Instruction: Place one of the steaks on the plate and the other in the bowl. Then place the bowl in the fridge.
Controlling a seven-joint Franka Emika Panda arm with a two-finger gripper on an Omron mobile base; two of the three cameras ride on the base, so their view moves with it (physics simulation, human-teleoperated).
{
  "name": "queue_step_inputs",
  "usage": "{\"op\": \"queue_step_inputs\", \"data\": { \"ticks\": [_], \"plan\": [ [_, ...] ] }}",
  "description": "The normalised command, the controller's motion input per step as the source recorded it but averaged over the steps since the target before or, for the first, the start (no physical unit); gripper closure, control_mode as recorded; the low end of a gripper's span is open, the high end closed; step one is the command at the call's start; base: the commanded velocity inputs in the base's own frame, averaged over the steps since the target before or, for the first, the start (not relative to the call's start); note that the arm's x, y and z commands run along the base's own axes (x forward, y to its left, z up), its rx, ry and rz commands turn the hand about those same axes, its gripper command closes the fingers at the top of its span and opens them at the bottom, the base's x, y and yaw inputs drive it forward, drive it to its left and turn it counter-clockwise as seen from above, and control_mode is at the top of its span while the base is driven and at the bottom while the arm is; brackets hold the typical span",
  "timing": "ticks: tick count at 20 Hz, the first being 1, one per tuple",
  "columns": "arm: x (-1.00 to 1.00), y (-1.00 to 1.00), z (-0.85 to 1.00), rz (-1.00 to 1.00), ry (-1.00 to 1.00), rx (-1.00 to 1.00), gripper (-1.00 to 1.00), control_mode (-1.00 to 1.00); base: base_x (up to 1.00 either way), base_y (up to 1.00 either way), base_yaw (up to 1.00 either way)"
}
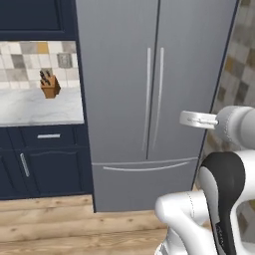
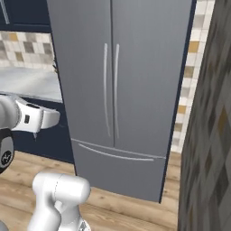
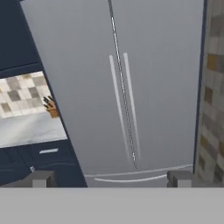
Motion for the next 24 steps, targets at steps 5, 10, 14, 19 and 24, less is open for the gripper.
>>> {"op": "queue_step_inputs", "data": {
  "ticks": [5, 10, 14, 19, 24],
  "plan": [
    [0.0, 0.0, 0.0, 0.0, 0.0, 0.0, -1.0, 1.0, 0.1, -0.2, -0.07],
    [0.0, 0.0, 0.0, 0.0, 0.0, 0.0, -1.0, 1.0, 0.03, -0.09, -0.17],
    [0.0, 0.0, 0.0, 0.0, 0.0, 0.0, -1.0, 1.0, 0.14, 0.0, -0.12],
    [0.18, -0.02, -0.03, 0.0, 0.0, 0.0, -1.0, -1.0, 0.21, 0.0, 0.0],
    [0.94, -0.31, -0.21, 0.02, 0.13, 0.01, -1.0, -1.0, 0.0, 0.0, 0.0]
  ]
}}
